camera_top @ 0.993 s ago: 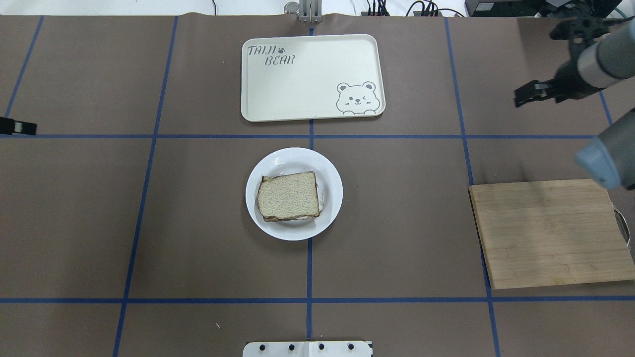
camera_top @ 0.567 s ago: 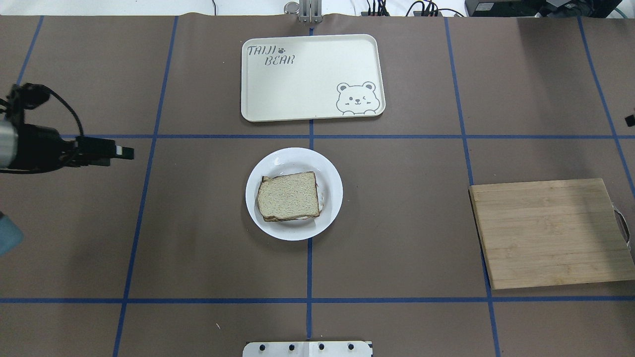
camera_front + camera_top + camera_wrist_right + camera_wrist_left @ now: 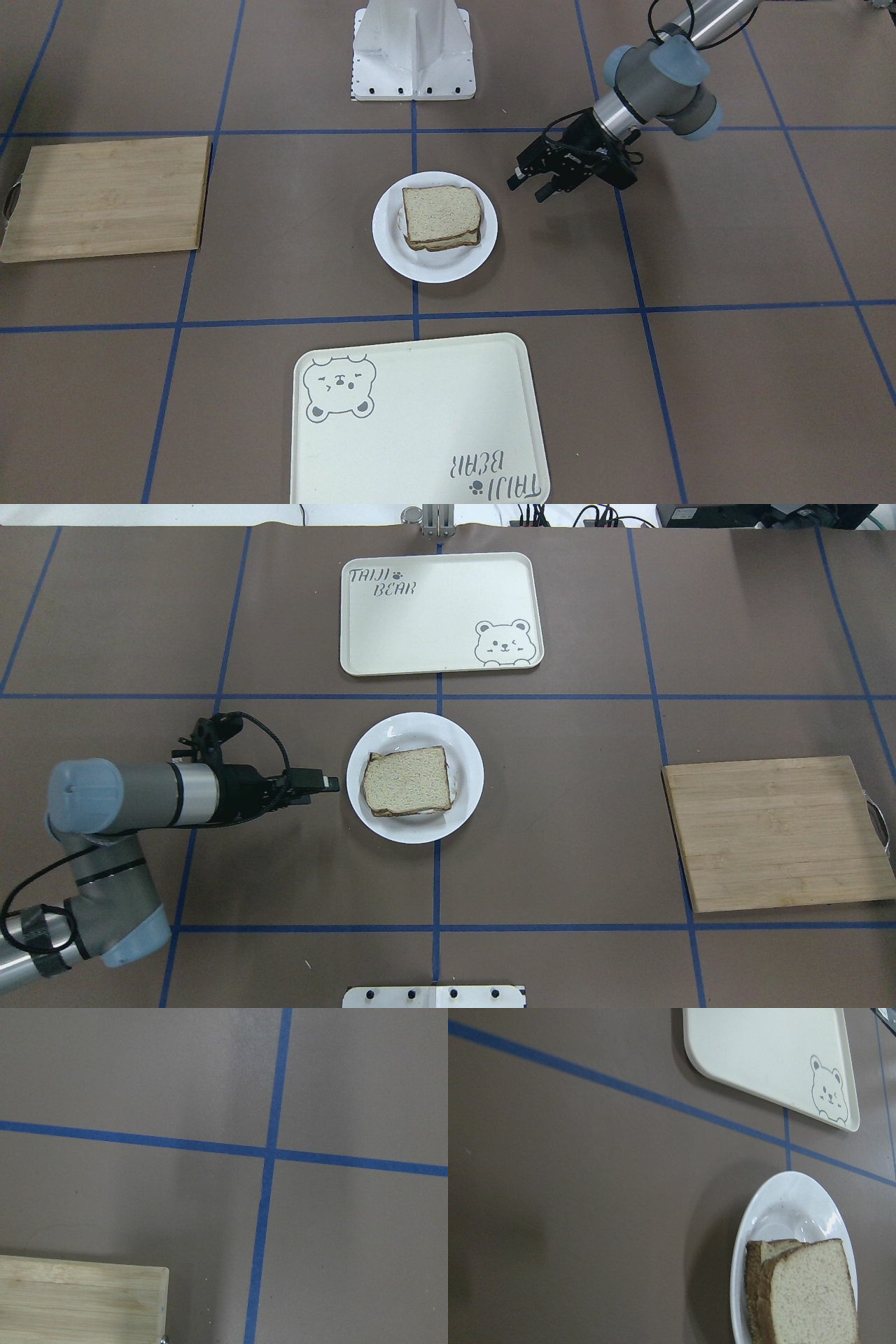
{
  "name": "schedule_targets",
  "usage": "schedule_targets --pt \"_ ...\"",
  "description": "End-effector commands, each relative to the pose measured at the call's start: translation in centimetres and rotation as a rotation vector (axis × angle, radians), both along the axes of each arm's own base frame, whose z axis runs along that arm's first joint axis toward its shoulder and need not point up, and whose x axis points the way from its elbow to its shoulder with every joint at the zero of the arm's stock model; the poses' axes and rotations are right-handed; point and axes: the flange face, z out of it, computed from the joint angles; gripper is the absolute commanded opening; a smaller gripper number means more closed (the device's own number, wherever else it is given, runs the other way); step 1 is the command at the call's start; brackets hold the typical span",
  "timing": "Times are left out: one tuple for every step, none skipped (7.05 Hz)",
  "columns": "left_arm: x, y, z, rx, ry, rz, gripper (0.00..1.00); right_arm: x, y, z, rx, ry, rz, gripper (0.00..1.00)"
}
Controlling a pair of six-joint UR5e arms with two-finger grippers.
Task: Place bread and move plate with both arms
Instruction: 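Move the left gripper to the white plate rim and grip it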
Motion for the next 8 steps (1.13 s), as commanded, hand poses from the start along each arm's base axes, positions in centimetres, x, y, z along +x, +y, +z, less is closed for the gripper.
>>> schedule_targets --pt "4.1 -0.1 -1.3 -0.024 0.047 -0.002 0.52 0.2 0.1 0.0 0.002 0.000 0.002 1.00" --pt "4.4 -0.1 -0.1 -0.009 0.074 0.006 0.51 0.2 0.1 0.0 0.001 0.001 0.003 1.00" --pt "4.3 -0.1 0.5 -0.011 0.070 0.006 0.51 0.2 0.0 0.0 0.003 0.001 0.003 1.00" --pt "4.1 -0.3 1.1 -0.014 0.060 0.003 0.51 0.2 0.0 -0.1 0.004 0.001 0.003 1.00" --pt "3.8 -0.5 0.8 -0.011 0.067 -0.003 0.51 0.2 0.0 -0.1 0.006 0.001 0.003 1.00" --pt "3.7 -0.8 0.8 -0.012 0.065 -0.008 0.51 0.2 -0.1 -0.1 0.007 0.002 0.003 1.00" --pt "4.0 -0.8 1.1 -0.016 0.056 -0.008 0.50 0.2 -0.1 -0.1 0.007 0.002 0.003 1.00" --pt "4.8 -0.8 1.6 -0.024 0.046 -0.007 0.40 0.2 0.0 -0.1 0.007 0.002 0.003 1.00"
